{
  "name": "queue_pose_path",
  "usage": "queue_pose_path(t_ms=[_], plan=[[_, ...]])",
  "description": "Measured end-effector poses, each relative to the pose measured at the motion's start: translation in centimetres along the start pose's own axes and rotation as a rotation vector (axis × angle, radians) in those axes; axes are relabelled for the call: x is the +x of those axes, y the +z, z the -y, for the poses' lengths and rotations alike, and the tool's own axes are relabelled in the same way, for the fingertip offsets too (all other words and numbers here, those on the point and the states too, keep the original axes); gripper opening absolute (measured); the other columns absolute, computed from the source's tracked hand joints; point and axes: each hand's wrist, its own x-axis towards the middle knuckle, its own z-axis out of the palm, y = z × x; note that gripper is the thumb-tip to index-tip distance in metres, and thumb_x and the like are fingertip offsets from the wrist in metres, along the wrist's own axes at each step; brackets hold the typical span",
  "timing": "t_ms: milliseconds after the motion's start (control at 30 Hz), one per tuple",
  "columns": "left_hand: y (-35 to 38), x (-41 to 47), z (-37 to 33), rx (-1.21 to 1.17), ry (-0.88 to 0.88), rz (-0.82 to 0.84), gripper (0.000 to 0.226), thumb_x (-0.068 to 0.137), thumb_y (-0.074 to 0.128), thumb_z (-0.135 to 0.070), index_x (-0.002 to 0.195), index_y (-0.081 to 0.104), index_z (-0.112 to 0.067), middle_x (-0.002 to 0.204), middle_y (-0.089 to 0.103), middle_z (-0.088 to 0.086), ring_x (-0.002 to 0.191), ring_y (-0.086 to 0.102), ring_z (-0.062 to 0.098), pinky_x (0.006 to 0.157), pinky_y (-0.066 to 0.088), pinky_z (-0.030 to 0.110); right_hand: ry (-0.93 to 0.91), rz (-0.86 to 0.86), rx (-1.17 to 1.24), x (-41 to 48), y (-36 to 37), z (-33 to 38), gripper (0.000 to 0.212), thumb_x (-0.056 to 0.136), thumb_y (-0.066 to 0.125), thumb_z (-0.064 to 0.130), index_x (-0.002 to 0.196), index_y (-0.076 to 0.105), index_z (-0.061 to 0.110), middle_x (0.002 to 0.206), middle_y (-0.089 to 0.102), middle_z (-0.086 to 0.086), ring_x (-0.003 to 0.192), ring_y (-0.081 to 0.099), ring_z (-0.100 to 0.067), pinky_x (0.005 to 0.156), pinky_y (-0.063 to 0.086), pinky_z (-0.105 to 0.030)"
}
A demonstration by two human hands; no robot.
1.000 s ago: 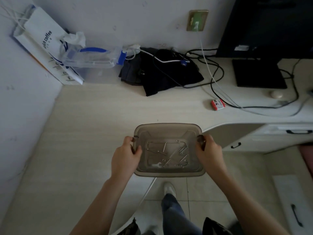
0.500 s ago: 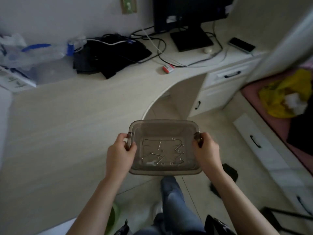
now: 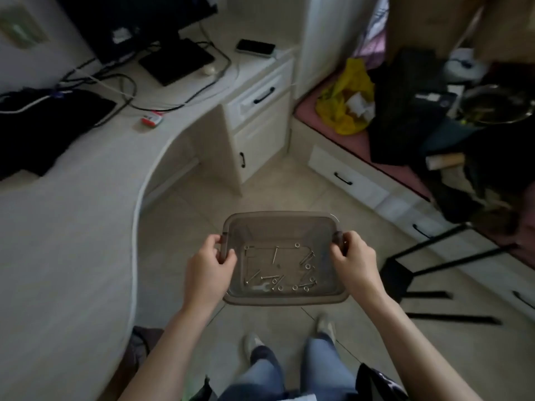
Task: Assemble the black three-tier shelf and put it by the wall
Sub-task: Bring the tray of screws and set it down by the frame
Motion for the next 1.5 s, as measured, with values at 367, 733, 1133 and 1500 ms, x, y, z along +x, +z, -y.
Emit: queue_pose_path(t_ms=[367, 733, 1133, 1500], plan=[[13.4, -2.5, -11.5, 0.028, 0.050, 0.068, 0.019, 0.087, 0.074, -0.015, 0.103, 0.066, -0.011, 0.059, 0.062, 0.003, 0.064, 0.058, 0.032, 0.065, 0.049, 0.044, 0.051, -0.076, 0.037, 4.1, -12.5, -11.6, 0.004, 0.093, 0.056, 0.021, 0.091, 0.055, 0.017, 0.072, 0.056, 0.009, 0.066, 0.049, 0.001, 0.053, 0.033, -0.020], [22.1, -4.1, -20.7, 0.083, 0.163, 0.237, 0.021, 0.087, 0.074, -0.018, 0.094, 0.054, -0.023, 0.060, 0.060, 0.000, 0.070, 0.056, 0.029, 0.064, 0.038, 0.037, 0.230, -0.187, 0.135, 5.1, -20.9, -20.0, 0.003, 0.092, 0.056, 0.020, 0.091, 0.055, 0.017, 0.075, 0.061, 0.001, 0.075, 0.057, -0.025, 0.065, 0.037, -0.032], [28.1, -4.5, -25.7, 0.187, 0.360, 0.555, 0.021, 0.090, 0.073, -0.020, 0.093, 0.053, -0.020, 0.054, 0.047, -0.010, 0.060, 0.049, 0.006, 0.060, 0.032, 0.033, 0.469, -0.406, 0.194, 2.5, -23.2, -26.8, 0.002, 0.090, 0.061, 0.018, 0.091, 0.060, 0.020, 0.074, 0.061, 0.006, 0.078, 0.055, -0.023, 0.066, 0.033, -0.027], [35.0, -9.3, -30.3, 0.240, 0.474, 0.775, 0.020, 0.091, 0.070, -0.022, 0.090, 0.050, -0.024, 0.060, 0.059, -0.006, 0.062, 0.058, 0.013, 0.055, 0.041, 0.026, 0.636, -0.576, 0.234, -2.7, -27.0, -33.5, 0.004, 0.090, 0.064, 0.013, 0.093, 0.062, 0.014, 0.075, 0.061, 0.001, 0.078, 0.053, -0.025, 0.061, 0.027, -0.023]])
